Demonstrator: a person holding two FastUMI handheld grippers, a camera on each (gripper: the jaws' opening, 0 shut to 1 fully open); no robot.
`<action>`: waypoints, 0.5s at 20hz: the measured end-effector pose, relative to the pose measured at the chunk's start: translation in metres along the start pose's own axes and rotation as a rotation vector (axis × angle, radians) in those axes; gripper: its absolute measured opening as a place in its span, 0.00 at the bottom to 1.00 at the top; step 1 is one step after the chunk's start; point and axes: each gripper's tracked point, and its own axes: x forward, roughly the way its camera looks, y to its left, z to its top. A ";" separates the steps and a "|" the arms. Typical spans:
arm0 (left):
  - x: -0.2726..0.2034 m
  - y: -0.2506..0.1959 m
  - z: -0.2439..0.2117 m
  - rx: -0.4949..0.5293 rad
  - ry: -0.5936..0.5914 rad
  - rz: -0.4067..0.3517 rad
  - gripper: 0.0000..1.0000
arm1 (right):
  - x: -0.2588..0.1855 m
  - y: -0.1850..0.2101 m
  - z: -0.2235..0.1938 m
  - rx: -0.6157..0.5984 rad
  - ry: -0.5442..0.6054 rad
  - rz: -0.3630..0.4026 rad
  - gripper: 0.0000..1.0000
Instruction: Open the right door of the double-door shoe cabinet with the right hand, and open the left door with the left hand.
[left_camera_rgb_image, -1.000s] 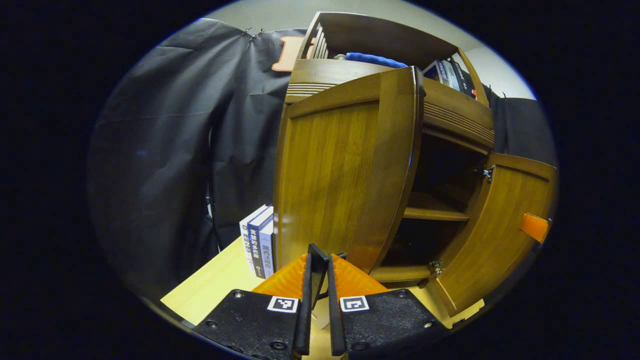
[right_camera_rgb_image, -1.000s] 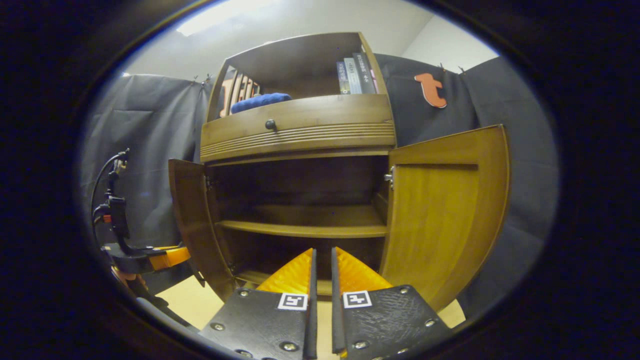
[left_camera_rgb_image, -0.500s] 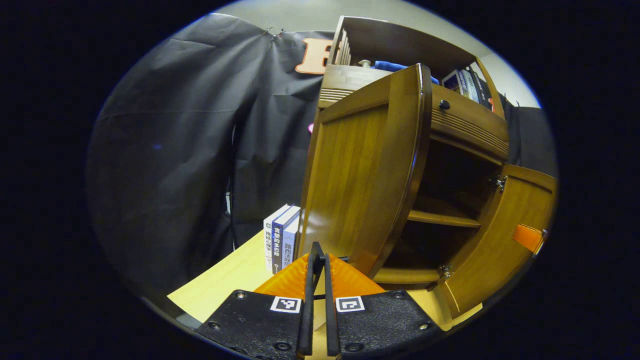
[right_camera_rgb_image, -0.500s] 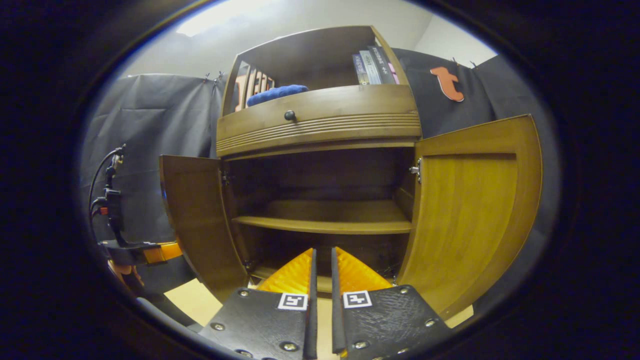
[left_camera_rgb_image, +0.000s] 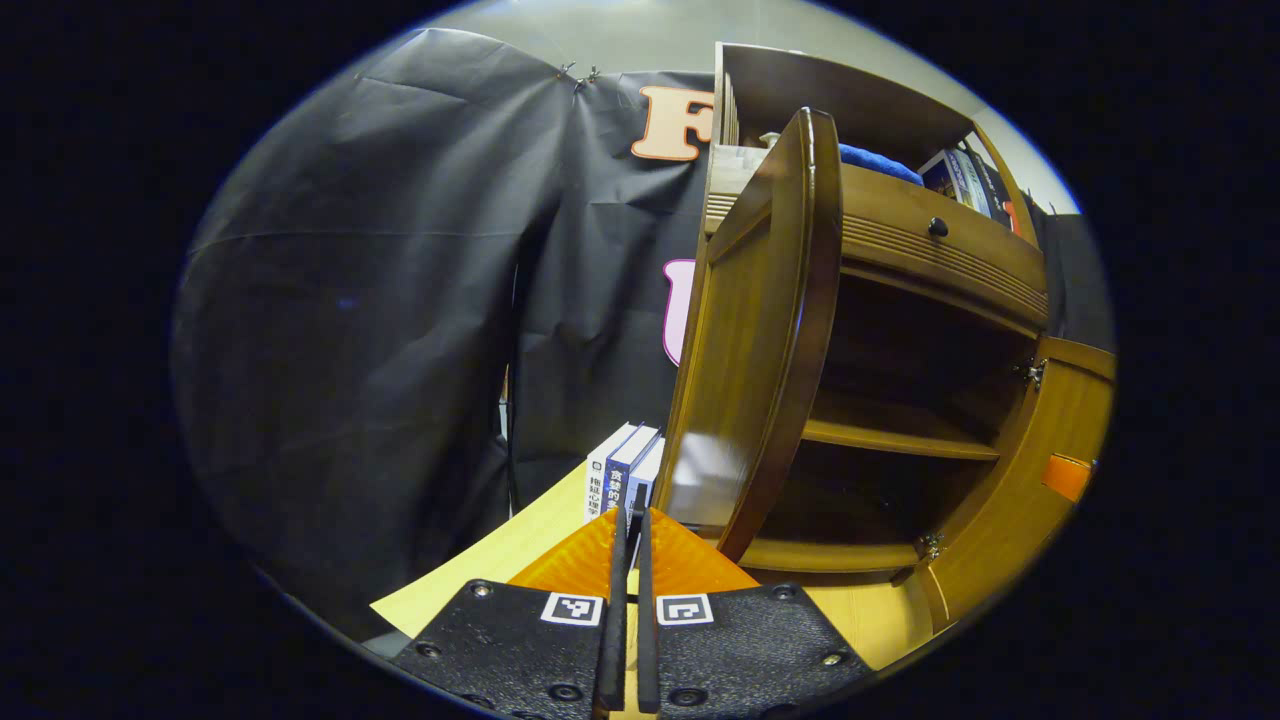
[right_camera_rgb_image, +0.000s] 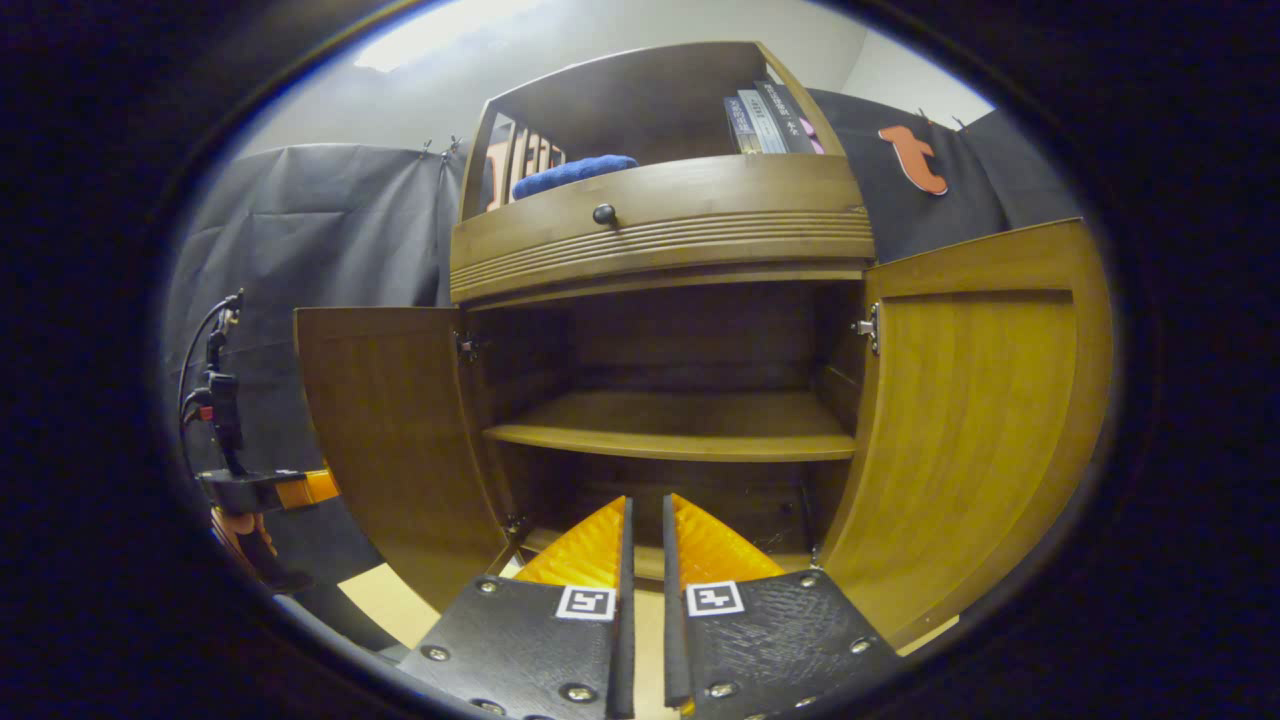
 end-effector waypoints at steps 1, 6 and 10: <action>0.001 0.002 0.000 0.015 -0.006 -0.008 0.06 | 0.001 0.003 -0.001 -0.001 0.003 0.005 0.12; 0.002 0.015 0.003 0.027 -0.008 -0.048 0.05 | 0.005 0.012 -0.002 -0.002 0.007 0.026 0.12; 0.001 0.020 0.006 0.008 -0.008 -0.066 0.06 | 0.008 0.016 -0.005 0.001 0.016 0.036 0.12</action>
